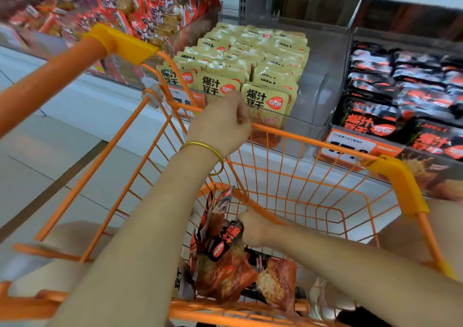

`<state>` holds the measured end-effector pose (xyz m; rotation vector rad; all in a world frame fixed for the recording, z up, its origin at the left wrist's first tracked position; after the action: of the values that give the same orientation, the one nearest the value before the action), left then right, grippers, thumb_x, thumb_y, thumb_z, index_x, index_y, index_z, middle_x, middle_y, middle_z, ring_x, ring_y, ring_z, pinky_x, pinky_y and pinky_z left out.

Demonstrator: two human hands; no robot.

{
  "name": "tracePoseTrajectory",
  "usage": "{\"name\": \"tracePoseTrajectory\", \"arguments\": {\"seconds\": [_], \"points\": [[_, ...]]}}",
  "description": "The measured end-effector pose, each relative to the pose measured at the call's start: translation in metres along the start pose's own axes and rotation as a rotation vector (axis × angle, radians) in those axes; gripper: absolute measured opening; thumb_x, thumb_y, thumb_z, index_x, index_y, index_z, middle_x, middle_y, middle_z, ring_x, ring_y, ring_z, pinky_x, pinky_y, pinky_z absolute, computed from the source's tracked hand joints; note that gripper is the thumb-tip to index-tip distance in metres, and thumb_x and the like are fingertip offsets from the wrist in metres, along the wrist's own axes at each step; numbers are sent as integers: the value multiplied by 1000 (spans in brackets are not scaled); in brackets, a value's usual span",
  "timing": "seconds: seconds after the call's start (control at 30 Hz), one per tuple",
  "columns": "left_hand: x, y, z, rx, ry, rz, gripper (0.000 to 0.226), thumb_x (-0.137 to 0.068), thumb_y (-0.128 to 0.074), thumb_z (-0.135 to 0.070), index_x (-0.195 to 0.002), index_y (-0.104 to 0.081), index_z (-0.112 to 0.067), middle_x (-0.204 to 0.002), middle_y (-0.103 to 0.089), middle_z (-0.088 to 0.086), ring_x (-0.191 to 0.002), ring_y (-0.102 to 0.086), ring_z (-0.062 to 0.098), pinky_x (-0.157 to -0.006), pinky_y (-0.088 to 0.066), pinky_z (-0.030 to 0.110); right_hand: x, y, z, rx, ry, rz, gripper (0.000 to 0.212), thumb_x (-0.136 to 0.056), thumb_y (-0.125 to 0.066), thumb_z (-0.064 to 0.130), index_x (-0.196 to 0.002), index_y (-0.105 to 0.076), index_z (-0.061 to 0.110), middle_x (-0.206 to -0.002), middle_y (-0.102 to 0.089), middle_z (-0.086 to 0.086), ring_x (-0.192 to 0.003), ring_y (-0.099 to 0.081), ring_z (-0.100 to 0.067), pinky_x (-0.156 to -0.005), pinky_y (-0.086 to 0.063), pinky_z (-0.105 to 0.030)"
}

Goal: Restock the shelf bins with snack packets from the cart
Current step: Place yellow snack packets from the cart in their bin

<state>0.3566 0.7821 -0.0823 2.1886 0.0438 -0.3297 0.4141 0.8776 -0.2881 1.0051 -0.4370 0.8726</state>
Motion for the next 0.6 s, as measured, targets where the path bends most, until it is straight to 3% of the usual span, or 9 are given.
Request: {"name": "tracePoseTrajectory", "arguments": {"seconds": [0.07, 0.13, 0.23, 0.3, 0.37, 0.43, 0.53, 0.6], "points": [[1, -2, -1, 1, -14, 7, 10, -85, -55, -15, -88, -47, -18, -68, -49, -4, -74, -57, 28, -69, -51, 43, 5, 5, 0, -196, -64, 35, 22, -88, -58, 1, -70, -47, 9, -66, -43, -3, -56, -41, -15, -57, -39, -32], [1, -4, -2, -15, -28, 13, 10, -85, -55, -15, -88, -46, -17, -67, -49, -3, -73, -56, 28, -68, -51, 44, 13, 11, 0, -343, -115, 69, 15, -85, -63, -1, -81, -51, 7, -71, -50, -2, -60, -49, -14, -50, -47, -25], [1, -4, -2, -17, -31, 11, 11, -85, -55, -15, -88, -45, -18, -67, -50, 0, -73, -56, 29, -68, -50, 45, 22, 19, -3, -452, -157, 55, 17, -85, -64, -3, -82, -51, 8, -82, -54, -6, -68, -54, -17, -60, -52, -26], [2, -4, -2, -13, -37, 6, 9, -86, -55, -15, -90, -47, -17, -69, -52, 2, -73, -56, 29, -68, -50, 45, 30, 28, -1, -457, -159, 33, 13, -85, -67, 0, -94, -57, 2, -93, -57, -12, -71, -57, -19, -59, -54, -26], [2, -3, -2, -12, -36, 5, 9, -86, -55, -15, -91, -48, -16, -71, -54, 5, -74, -57, 30, -68, -51, 45, 39, 40, 3, -454, -146, -5, 28, -83, -68, 2, -108, -58, -7, -95, -61, -17, -65, -58, -16, -56, -55, -25], [3, -2, -3, -11, -36, 3, 8, -86, -55, -15, -91, -48, -17, -72, -55, 6, -74, -57, 30, -68, -51, 46, 50, 55, 6, -404, -104, -52, 34, -82, -69, 1, -113, -57, -10, -87, -63, -18, -59, -61, -14, -57, -57, -26], [3, -1, -1, 6, -37, -9, 8, -87, -54, -14, -90, -48, -18, -68, -52, 3, -73, -57, 30, -68, -50, 47, 70, 76, 16, -280, -43, -80, 34, -82, -69, -1, -115, -60, -7, -98, -65, -22, -58, -62, -16, -57, -58, -24], [3, -1, -2, 14, -37, -12, 7, -88, -53, -14, -90, -48, -18, -67, -51, 2, -72, -57, 29, -68, -51, 47, 84, 95, 22, -182, -5, -112, 28, -83, -69, 1, -110, -65, -2, -88, -67, -13, -63, -66, -19, -61, -59, -26]]}}
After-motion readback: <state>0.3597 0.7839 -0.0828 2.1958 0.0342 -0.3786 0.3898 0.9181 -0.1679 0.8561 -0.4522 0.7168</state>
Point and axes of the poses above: each hand's wrist, its own x-axis away from the middle knuckle, its own y-axis out of the back of the hand, z = x × y, the point moved 3 cm from there along -x, towards the middle knuckle
